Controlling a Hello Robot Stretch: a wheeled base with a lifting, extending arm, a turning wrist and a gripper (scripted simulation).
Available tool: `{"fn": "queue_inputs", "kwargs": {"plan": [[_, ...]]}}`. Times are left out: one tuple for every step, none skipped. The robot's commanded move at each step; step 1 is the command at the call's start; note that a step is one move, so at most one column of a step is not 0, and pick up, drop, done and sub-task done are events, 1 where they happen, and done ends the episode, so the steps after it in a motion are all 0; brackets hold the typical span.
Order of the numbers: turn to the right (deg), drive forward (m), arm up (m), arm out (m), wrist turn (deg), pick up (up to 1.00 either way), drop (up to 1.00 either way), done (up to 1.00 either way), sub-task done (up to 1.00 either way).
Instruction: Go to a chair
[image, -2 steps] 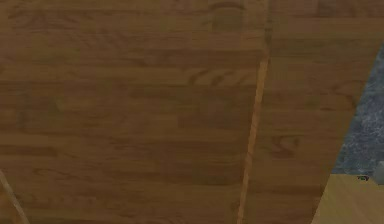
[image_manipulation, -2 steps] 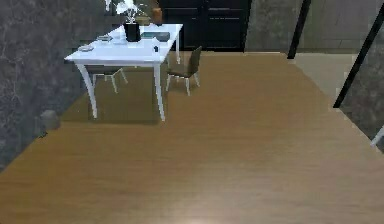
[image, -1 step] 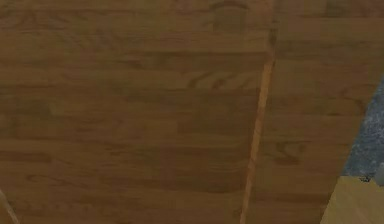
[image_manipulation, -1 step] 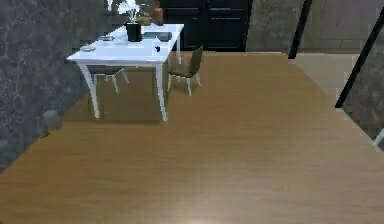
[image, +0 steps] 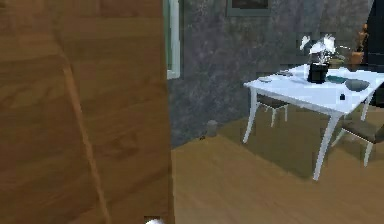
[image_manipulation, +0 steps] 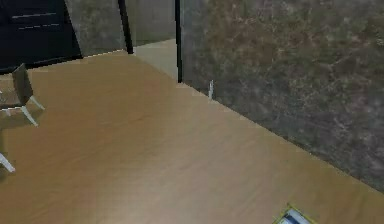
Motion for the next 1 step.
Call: {"fn": "queue_inputs", "kwargs": {"plan": [[45.0, 0.00, 0.00, 0.00, 0.0, 0.00, 0.00, 0.00, 0.00]]}}
